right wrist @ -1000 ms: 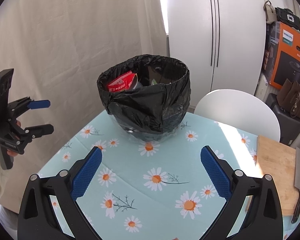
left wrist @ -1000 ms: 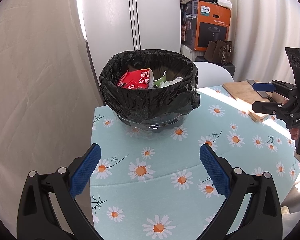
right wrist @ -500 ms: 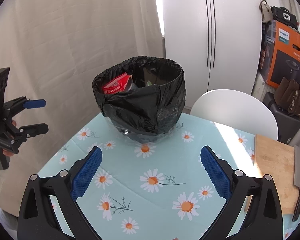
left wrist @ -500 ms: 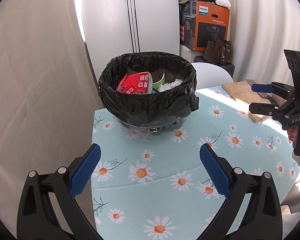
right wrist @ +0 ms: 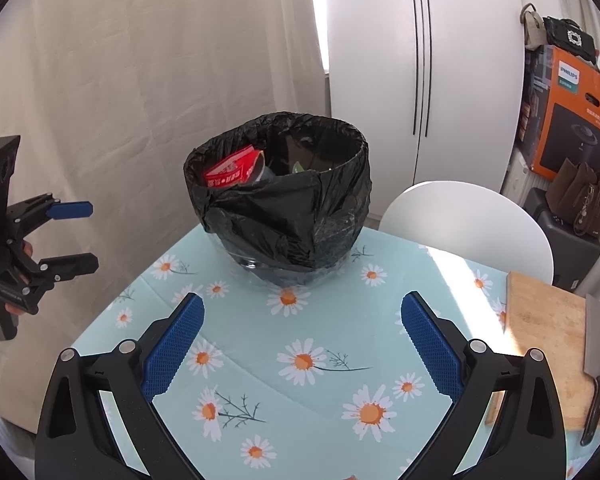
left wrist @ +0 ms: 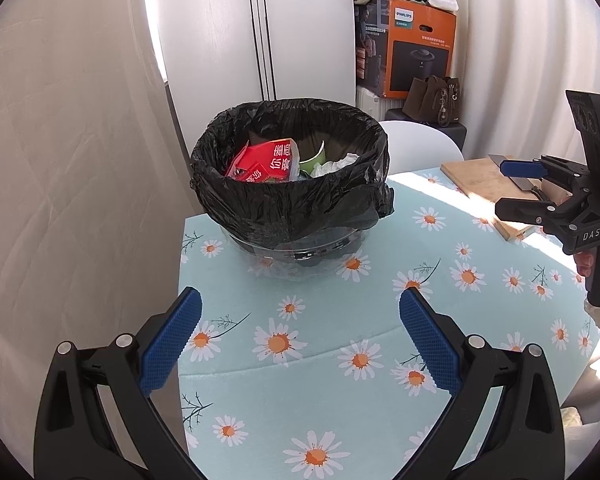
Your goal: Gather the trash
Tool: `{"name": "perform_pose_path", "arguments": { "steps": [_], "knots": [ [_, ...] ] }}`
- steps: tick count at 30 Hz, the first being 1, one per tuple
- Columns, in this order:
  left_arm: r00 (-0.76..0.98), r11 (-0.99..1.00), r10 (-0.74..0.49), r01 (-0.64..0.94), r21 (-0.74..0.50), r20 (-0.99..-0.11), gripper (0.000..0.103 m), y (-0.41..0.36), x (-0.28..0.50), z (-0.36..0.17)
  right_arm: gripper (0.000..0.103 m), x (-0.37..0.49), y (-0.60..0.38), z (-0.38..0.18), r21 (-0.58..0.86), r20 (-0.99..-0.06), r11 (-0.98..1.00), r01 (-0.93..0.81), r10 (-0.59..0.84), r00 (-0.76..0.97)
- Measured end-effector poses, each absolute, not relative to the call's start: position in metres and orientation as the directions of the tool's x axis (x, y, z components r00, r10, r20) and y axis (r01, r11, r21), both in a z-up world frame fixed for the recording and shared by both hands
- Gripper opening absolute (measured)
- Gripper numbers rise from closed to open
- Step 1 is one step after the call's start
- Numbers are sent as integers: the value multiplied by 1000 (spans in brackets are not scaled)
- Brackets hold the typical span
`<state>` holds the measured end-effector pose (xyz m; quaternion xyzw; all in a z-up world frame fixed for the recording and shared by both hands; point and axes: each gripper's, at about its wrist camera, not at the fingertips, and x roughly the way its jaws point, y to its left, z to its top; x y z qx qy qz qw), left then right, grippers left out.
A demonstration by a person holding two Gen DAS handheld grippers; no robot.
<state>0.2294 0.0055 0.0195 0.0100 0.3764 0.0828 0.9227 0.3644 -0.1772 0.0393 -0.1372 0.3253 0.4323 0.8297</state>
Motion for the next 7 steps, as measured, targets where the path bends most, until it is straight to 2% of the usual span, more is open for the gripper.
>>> {"name": "perform_pose_path", "arguments": {
  "steps": [7],
  "knots": [
    [691, 987, 156, -142, 79, -706, 97, -6, 237, 17, 95, 366, -179, 36, 58, -657, 587, -808, 631, 411]
  ]
}}
